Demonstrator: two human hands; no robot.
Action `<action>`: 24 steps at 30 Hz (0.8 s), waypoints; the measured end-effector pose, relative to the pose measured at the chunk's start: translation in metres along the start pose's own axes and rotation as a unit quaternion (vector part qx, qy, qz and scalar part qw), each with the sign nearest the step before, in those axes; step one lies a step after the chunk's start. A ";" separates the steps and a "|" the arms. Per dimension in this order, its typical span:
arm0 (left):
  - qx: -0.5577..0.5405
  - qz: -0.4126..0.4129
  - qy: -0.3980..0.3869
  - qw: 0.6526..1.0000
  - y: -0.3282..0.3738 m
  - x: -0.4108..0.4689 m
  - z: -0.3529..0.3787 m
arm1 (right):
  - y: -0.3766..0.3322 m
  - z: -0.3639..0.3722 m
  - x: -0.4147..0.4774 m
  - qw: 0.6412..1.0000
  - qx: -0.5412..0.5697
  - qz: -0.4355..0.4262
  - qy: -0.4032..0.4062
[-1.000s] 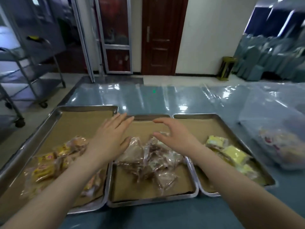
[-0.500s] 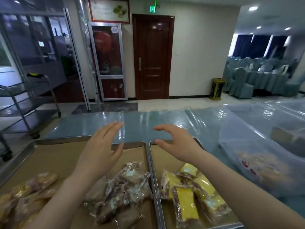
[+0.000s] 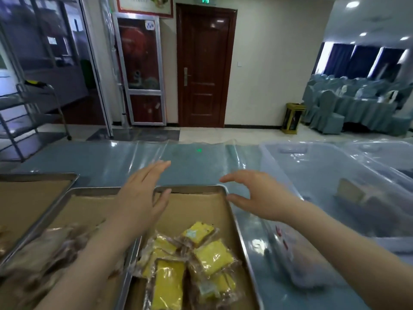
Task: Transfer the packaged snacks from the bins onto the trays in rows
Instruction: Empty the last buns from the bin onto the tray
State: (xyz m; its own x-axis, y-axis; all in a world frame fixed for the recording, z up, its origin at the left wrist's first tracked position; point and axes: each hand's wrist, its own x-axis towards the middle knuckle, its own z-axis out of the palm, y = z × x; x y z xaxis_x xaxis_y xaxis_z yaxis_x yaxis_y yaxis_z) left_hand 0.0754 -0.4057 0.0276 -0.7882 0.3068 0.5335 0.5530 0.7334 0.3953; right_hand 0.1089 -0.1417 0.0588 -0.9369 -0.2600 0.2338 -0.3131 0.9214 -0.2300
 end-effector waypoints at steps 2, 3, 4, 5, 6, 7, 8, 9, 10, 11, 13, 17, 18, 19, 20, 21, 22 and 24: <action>-0.015 0.004 -0.006 1.000 0.025 0.004 0.022 | 0.029 -0.020 -0.024 1.000 -0.016 -0.005 0.003; -0.022 0.008 -0.008 1.000 0.034 0.005 0.028 | 0.041 -0.028 -0.033 1.000 -0.018 0.000 0.006; -0.028 0.013 -0.007 0.999 0.044 0.007 0.035 | 0.054 -0.037 -0.044 1.000 -0.016 0.012 0.008; -0.031 0.016 -0.005 0.999 0.052 0.009 0.041 | 0.066 -0.044 -0.053 1.000 -0.012 0.025 0.010; -0.030 0.018 -0.002 0.999 0.060 0.010 0.046 | 0.078 -0.048 -0.061 0.999 -0.007 0.037 0.011; -0.030 0.018 0.002 0.999 0.067 0.010 0.052 | 0.090 -0.050 -0.069 0.999 -0.001 0.049 0.014; -0.036 0.017 0.004 0.999 0.074 0.010 0.057 | 0.101 -0.050 -0.078 0.998 0.009 0.065 0.021; -0.047 0.018 0.001 0.999 0.081 0.010 0.062 | 0.113 -0.050 -0.086 0.996 0.022 0.085 0.033; -0.056 0.019 -0.005 0.998 0.087 0.010 0.067 | 0.124 -0.049 -0.095 0.992 0.038 0.112 0.047; -0.062 0.021 -0.012 0.998 0.093 0.009 0.074 | 0.136 -0.046 -0.106 0.987 0.054 0.139 0.056; -0.070 0.028 -0.023 0.997 0.106 0.005 0.088 | 0.160 -0.040 -0.128 0.980 0.071 0.175 0.060; -0.077 0.029 -0.057 0.995 0.131 0.005 0.111 | 0.205 -0.041 -0.159 0.973 0.092 0.204 0.051; -0.076 0.027 -0.060 0.995 0.138 0.007 0.116 | 0.216 -0.043 -0.164 0.972 0.100 0.209 0.045; -0.080 0.025 -0.063 0.994 0.145 0.010 0.123 | 0.229 -0.046 -0.165 0.971 0.105 0.210 0.040; -0.086 0.025 -0.064 0.994 0.153 0.014 0.129 | 0.241 -0.050 -0.165 0.972 0.107 0.209 0.029; -0.093 0.024 -0.063 0.993 0.162 0.019 0.137 | 0.255 -0.053 -0.162 0.973 0.106 0.206 0.011; -0.099 0.020 -0.060 0.993 0.172 0.026 0.145 | 0.269 -0.055 -0.157 0.974 0.103 0.203 -0.015; -0.118 -0.006 -0.066 0.991 0.191 0.039 0.163 | 0.297 -0.053 -0.148 0.973 0.074 0.197 -0.092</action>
State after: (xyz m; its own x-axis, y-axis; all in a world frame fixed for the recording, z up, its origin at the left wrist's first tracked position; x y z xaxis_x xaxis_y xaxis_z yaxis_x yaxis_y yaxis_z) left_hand 0.1057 -0.1550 0.0020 -0.8154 0.3862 0.4312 0.5781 0.5809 0.5730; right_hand 0.1623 0.1861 0.0060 -0.9966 0.0446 -0.0696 0.0690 0.9123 -0.4037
